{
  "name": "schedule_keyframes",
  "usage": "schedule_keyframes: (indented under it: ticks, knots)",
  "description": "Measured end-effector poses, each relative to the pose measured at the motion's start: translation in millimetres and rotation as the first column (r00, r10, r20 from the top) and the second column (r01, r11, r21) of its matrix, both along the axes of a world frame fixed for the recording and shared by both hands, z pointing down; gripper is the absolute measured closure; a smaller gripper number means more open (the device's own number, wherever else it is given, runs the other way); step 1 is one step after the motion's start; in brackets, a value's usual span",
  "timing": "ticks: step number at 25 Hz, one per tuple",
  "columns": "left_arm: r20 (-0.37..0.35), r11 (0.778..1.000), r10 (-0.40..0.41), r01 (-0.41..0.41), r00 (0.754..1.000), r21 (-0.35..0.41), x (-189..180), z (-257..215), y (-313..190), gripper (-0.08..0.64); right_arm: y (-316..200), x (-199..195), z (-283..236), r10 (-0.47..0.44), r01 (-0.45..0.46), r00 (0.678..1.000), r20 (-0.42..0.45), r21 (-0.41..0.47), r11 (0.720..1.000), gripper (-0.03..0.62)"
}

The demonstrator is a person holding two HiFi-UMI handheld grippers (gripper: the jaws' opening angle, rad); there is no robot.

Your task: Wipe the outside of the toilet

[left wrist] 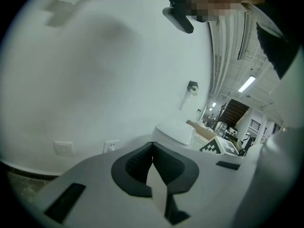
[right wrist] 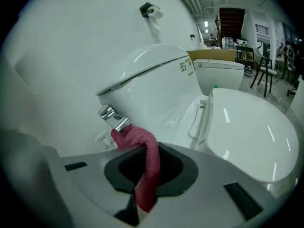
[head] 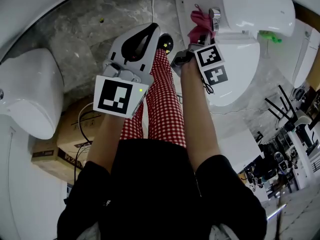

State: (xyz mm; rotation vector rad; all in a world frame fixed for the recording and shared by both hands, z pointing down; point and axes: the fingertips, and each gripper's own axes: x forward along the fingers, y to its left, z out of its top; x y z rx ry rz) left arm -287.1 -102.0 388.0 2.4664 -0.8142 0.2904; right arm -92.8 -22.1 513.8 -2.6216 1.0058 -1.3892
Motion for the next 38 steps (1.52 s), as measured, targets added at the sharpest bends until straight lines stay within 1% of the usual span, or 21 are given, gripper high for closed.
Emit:
schedule_keyframes:
  ticks: [4, 7, 12, 14, 16, 18, 19, 20, 22, 24, 25, 27, 29, 32, 36, 38]
  knots:
    - [-0.001, 1.000, 0.000, 0.000, 1.000, -0.001, 3, -1, 1, 0.551, 11, 6, 10, 0.004, -0.005, 1.000, 0.024, 0.024, 1.000, 0.537]
    - [0.000, 1.000, -0.001, 0.001, 1.000, -0.002, 3, 0, 1, 0.551, 18, 4, 2, -0.002, 0.002, 1.000, 0.005, -0.044, 0.999, 0.537]
    - [0.004, 1.000, 0.004, -0.004, 1.000, -0.005, 4, 4, 1, 0.551, 27, -5, 2, -0.024, 0.025, 0.999, 0.022, -0.063, 0.998, 0.538]
    - [0.003, 1.000, 0.000, 0.000, 1.000, -0.009, 2, 5, 0, 0.551, 33, -12, -1, -0.051, 0.053, 0.998, 0.028, -0.063, 0.997, 0.538]
    - [0.006, 1.000, -0.005, 0.005, 1.000, -0.008, 0, 5, -2, 0.551, 35, -25, -5, -0.107, 0.109, 0.993, 0.044, -0.060, 0.992, 0.538]
    - [0.008, 1.000, -0.011, 0.011, 1.000, 0.003, -2, 4, -5, 0.551, 34, -40, -10, -0.179, 0.182, 0.982, 0.063, -0.048, 0.982, 0.537]
    - [0.010, 1.000, -0.013, 0.013, 1.000, 0.009, -3, 4, -6, 0.551, 33, -48, -12, -0.224, 0.227, 0.972, 0.065, -0.043, 0.973, 0.538]
    - [0.014, 1.000, -0.014, 0.014, 1.000, 0.015, -4, 4, -7, 0.551, 30, -57, -15, -0.279, 0.282, 0.958, 0.061, -0.039, 0.959, 0.538]
    - [0.019, 0.999, -0.026, 0.026, 0.999, 0.021, -8, 4, -10, 0.551, 19, -76, -19, -0.395, 0.396, 0.918, 0.040, -0.036, 0.918, 0.538]
    - [0.016, 0.999, -0.051, 0.051, 0.999, 0.015, -14, 4, -13, 0.551, 6, -90, -20, -0.473, 0.474, 0.881, 0.027, -0.031, 0.880, 0.537]
    - [0.016, 0.998, -0.064, 0.064, 0.998, 0.011, -18, 4, -14, 0.551, 0, -95, -17, -0.489, 0.490, 0.872, 0.031, -0.025, 0.871, 0.537]
    - [0.020, 0.996, -0.087, 0.087, 0.996, 0.005, -26, 6, -17, 0.551, -14, -100, -9, -0.491, 0.492, 0.870, 0.049, -0.015, 0.870, 0.538]
    - [0.025, 0.994, -0.105, 0.105, 0.994, 0.003, -32, 8, -19, 0.551, -30, -101, 1, -0.495, 0.497, 0.867, 0.047, -0.021, 0.868, 0.537]
    - [0.028, 0.992, -0.128, 0.128, 0.991, -0.001, -38, 10, -20, 0.551, -53, -97, 18, -0.519, 0.519, 0.855, 0.019, -0.056, 0.853, 0.538]
    - [0.042, 0.989, -0.149, 0.150, 0.988, -0.009, -45, 15, -17, 0.551, -77, -88, 43, -0.507, 0.507, 0.861, 0.026, -0.096, 0.857, 0.538]
    - [0.051, 0.987, -0.161, 0.162, 0.986, -0.012, -51, 18, -16, 0.551, -89, -82, 53, -0.514, 0.512, 0.858, 0.015, -0.126, 0.850, 0.538]
